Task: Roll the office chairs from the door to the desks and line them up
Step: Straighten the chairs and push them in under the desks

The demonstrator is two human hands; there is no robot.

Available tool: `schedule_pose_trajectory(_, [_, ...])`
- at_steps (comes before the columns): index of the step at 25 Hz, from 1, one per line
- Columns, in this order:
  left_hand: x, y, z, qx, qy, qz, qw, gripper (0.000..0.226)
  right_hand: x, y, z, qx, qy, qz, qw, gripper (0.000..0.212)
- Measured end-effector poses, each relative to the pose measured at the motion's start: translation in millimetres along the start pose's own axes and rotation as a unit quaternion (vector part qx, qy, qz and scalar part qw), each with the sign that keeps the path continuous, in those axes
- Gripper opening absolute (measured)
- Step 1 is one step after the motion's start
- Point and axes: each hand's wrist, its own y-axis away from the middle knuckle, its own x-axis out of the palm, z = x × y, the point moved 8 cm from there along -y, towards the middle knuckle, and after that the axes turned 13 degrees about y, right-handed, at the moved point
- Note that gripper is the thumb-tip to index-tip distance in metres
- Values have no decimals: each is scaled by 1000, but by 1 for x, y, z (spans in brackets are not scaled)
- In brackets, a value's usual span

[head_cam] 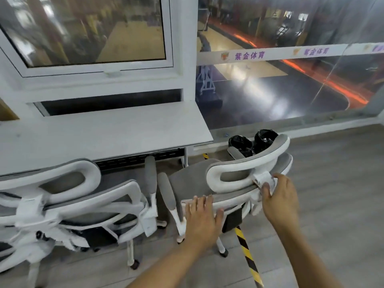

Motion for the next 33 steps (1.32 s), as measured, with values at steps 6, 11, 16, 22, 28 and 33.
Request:
schedule_pose_trajectory(6, [21,-27,14,-62,-25,-53,996,73,41,-27,-8,-14,-69,109,992,63])
schedule_pose_trajectory(11, [6,-53,32,-45,-29,-23,998,53,50,-34,7,-22,-84,92,992,55])
schedule_pose_trajectory(16, [-20,-77,61,-20,-38,7,999,47,60,-28,30,-32,-67,81,994,51])
schedule_pose_trajectory(22, [-38,-76,73,-13,-3,16,1000,56,65,-32,40,-17,-38,88,995,58])
schedule_pose_trajectory(28, [-168,-35,199,-102,-183,-117,971,52,36,20,132,-224,-51,-117,966,50])
schedule_pose_trajectory(33, [-205,-26,248,-154,-274,-78,946,41,149,34,206,-357,119,121,919,46])
